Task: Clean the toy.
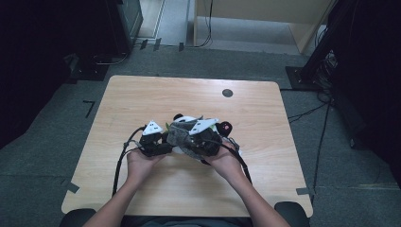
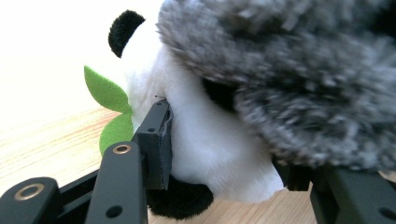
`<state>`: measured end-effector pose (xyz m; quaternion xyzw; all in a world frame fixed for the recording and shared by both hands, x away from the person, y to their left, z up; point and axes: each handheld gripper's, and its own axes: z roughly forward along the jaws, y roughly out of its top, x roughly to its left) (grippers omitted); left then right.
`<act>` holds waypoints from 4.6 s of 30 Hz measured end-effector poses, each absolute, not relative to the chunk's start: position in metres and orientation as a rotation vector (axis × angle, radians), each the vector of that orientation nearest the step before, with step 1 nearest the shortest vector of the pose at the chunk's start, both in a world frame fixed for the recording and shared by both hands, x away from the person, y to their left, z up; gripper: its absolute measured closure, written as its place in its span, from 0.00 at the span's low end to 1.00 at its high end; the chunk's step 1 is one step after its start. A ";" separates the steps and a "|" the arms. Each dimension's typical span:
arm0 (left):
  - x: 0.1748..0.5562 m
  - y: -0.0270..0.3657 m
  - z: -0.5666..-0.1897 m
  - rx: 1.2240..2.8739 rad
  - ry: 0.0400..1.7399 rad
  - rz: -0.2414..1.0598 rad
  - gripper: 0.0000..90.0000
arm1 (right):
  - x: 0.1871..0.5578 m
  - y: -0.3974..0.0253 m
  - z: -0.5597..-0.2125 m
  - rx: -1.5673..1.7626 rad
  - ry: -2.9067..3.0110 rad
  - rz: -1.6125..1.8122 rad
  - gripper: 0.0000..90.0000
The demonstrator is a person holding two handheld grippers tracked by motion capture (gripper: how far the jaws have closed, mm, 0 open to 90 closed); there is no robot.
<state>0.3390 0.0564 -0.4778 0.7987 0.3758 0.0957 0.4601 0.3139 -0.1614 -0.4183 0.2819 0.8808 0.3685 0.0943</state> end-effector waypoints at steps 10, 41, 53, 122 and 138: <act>0.343 0.061 -0.479 1.943 0.946 0.185 0.53 | 0.301 -0.182 -0.417 0.790 2.666 1.015 0.93; 0.338 0.054 -0.478 1.980 0.906 0.242 0.56 | 0.297 -0.259 -0.407 1.063 2.556 1.221 0.93; 0.338 0.055 -0.478 1.965 0.917 0.239 0.55 | 0.321 -0.205 -0.366 0.937 2.471 1.292 0.93; 0.337 0.055 -0.477 1.970 0.926 0.198 0.55 | 0.302 -0.161 -0.404 0.873 2.564 1.102 0.93; 0.337 0.055 -0.478 1.989 0.934 0.188 0.57 | 0.278 -0.141 -0.457 0.684 2.528 0.789 0.93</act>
